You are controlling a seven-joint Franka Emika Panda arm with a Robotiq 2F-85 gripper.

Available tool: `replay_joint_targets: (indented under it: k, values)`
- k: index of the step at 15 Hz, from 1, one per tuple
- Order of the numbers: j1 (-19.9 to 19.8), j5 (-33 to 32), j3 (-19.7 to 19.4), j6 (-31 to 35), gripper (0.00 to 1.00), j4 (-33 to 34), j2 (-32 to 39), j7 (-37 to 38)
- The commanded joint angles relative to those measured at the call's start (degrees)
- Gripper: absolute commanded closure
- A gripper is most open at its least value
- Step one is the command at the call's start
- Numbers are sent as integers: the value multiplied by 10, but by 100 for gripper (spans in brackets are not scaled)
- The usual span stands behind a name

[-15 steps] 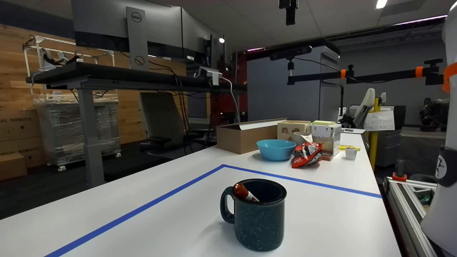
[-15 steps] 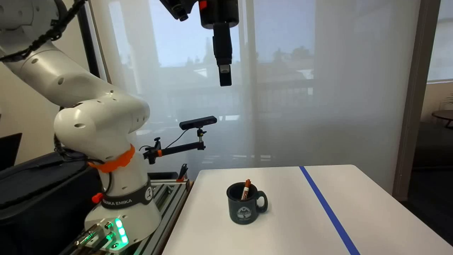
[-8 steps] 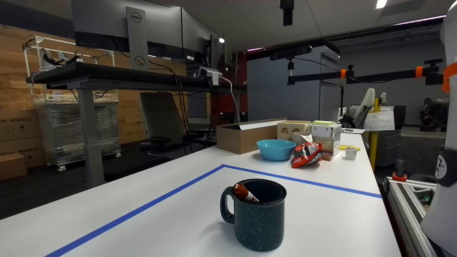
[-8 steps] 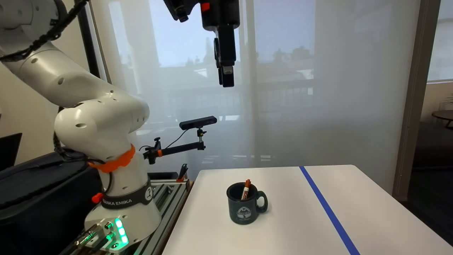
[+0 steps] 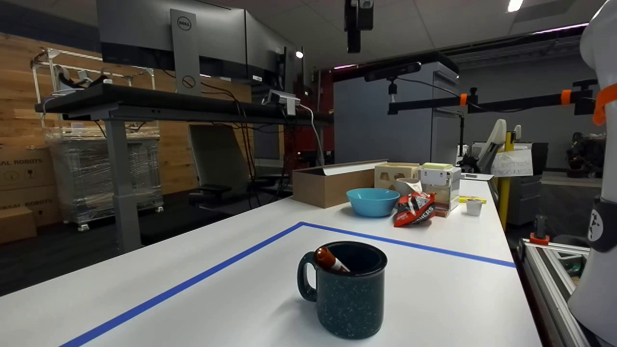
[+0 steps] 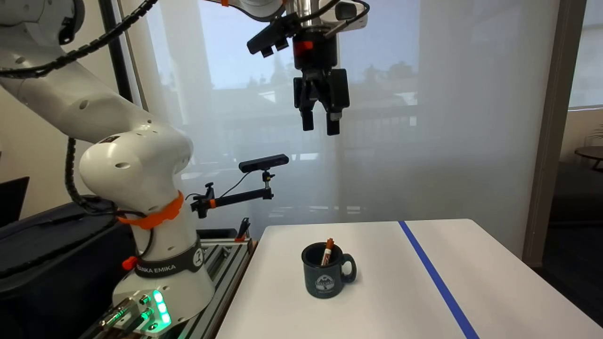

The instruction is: Remove the marker from the cup

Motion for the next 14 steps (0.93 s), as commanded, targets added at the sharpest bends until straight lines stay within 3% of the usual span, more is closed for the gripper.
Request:
replay_joint_targets:
  k: [1,3,5,14]
  values:
    - [-4,1,1,-1,0,2,1,-1]
    - [-8,-43,26,-14,0,15,5,0]
    - [0,-69,48,21,0,-7,7,11]
    - [62,-32,99,204,0,-134,46,50]
